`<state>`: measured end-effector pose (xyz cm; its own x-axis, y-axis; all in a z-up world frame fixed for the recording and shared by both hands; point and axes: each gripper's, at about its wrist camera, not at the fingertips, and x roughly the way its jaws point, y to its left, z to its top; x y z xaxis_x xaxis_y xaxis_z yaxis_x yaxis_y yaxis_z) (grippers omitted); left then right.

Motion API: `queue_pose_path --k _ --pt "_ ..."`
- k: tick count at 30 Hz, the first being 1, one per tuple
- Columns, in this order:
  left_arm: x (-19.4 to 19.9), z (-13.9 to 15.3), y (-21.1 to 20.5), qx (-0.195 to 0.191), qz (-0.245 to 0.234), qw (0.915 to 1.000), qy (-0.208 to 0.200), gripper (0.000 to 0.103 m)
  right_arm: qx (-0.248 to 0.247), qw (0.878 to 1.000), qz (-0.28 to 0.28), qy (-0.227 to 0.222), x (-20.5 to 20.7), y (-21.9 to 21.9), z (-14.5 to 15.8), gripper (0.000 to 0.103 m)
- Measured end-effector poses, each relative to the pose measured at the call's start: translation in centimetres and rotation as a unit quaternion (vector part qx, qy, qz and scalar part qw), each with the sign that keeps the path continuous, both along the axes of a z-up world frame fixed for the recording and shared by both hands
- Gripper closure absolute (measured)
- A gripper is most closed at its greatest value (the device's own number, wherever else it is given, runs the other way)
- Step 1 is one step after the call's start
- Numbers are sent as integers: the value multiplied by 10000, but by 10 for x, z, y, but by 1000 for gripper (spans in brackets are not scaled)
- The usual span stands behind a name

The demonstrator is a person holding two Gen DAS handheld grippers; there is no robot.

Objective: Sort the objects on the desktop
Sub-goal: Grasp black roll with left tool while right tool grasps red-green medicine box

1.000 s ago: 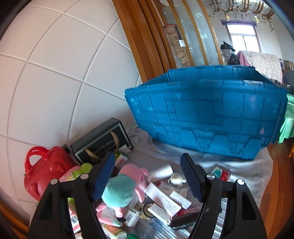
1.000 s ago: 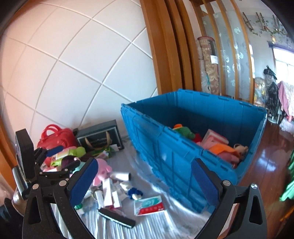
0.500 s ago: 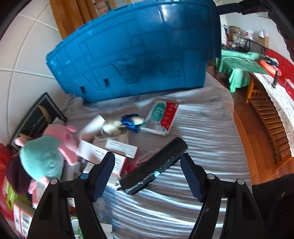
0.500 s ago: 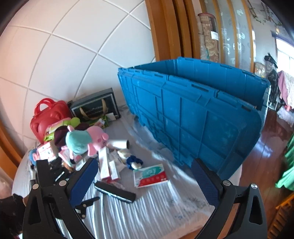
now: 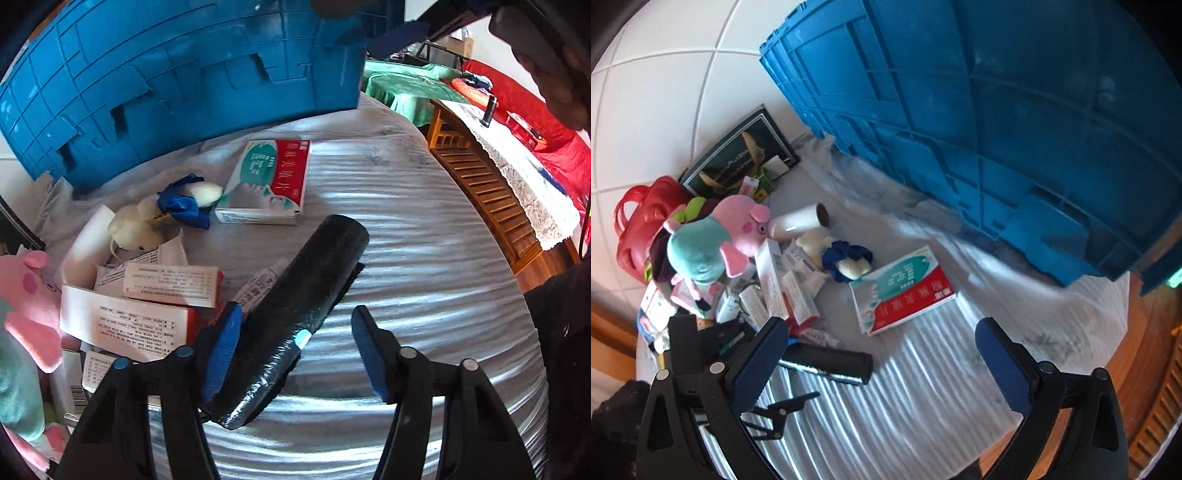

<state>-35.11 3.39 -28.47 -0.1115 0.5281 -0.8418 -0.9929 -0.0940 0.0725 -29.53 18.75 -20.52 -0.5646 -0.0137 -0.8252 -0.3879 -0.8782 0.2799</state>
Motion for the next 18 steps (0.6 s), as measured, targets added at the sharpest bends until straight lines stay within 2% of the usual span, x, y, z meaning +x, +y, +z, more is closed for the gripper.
queue_pose_path --k 3,5,8,11,16,18 --pt "-7 1 -3 41 260 9995 -198 58 19 9993 -342 -149 -26 -3 -23 0" --pt "-4 1 -3 17 329 9994 -142 58 108 9967 -737 -316 -42 -1 -40 0" --pt "-3 2 -8 41 474 9988 -106 58 -102 9890 -1317 -667 -59 4 -69 1" --pt "-2 3 -15 87 487 9987 -82 58 186 9793 -1830 -847 -67 5 -84 1" --pt "-7 0 -19 224 528 9981 -222 58 193 9658 -2184 -1382 -80 9 -111 1" --pt "-10 1 -20 258 571 9976 -297 58 280 9633 -2320 -1323 -80 10 -110 1"
